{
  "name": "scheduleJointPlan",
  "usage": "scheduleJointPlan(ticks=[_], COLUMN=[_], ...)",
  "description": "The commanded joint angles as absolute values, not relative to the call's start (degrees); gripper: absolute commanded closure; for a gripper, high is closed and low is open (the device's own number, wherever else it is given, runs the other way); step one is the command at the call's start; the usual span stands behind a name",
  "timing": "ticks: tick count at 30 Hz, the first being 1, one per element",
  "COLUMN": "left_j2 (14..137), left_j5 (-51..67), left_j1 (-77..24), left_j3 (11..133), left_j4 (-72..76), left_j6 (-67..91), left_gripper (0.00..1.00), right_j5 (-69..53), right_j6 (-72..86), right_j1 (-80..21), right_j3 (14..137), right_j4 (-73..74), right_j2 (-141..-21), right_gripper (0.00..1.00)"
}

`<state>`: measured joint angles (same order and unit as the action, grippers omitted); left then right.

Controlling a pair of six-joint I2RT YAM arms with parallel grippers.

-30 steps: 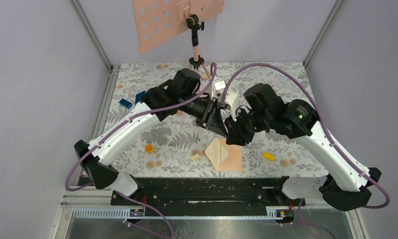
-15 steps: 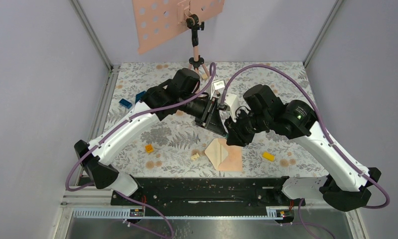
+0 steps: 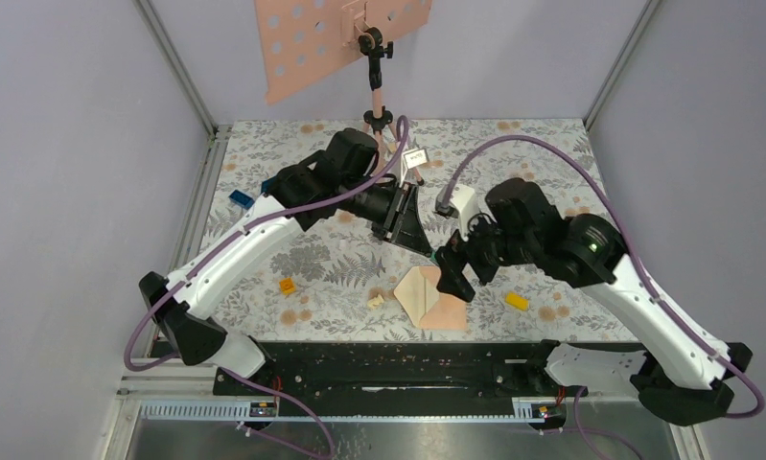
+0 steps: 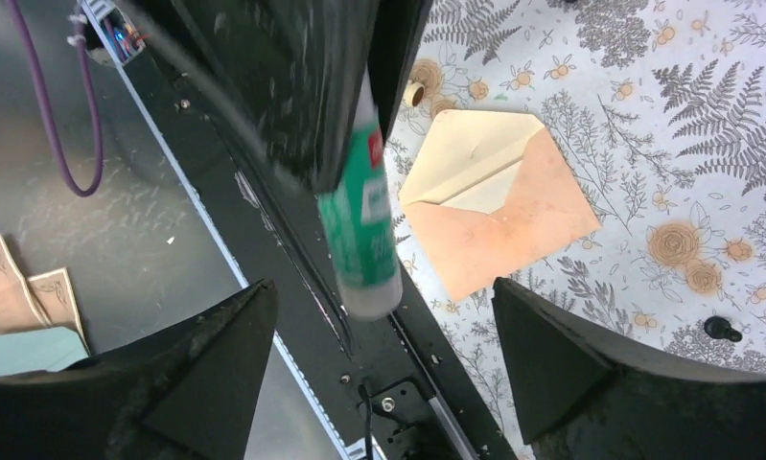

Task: Place the letter into the envelope and seal it
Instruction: Adjust the solid glue.

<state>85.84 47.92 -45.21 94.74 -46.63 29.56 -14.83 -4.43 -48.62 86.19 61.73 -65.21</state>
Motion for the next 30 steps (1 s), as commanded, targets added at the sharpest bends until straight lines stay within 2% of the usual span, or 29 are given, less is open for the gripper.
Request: scheduleJointPlan(ticks=[1, 8, 15, 21, 26, 30], left_j2=[82.4, 80.3, 70.7, 68.2, 68.1, 68.5], left_j5=[47.3, 47.9, 47.3, 49.2, 50.5, 51.1], left_j1=[-44.0, -42.6, -40.6, -38.8, -38.1, -38.0], left_j3=[94.2, 90.7, 78.2, 73.6, 72.2, 71.7], left_j4=[-42.5, -36.4, -11.0, 2.7, 8.7, 11.1], left_j6=[29.9, 33.1, 43.7, 52.4, 56.4, 58.2], left_gripper=[1.00, 1.00, 1.00, 1.00, 1.00, 1.00], right_j5=[-9.4, -0.9, -17.0, -27.8, -31.6, -34.8], right_j6=[0.9, 11.5, 27.7, 43.5, 53.4, 56.6], right_j1=[-48.4, -47.2, -36.5, -31.8, -31.8, -31.8], right_j3=[82.1, 76.1, 72.4, 61.0, 54.2, 52.9], right_j4=[53.3, 44.3, 33.7, 8.8, -9.8, -16.2], right_j2=[-57.7, -48.8, -45.2, -39.8, -39.7, -41.5], right_gripper=[0.08, 0.01, 0.01, 0.04, 0.06, 0.04])
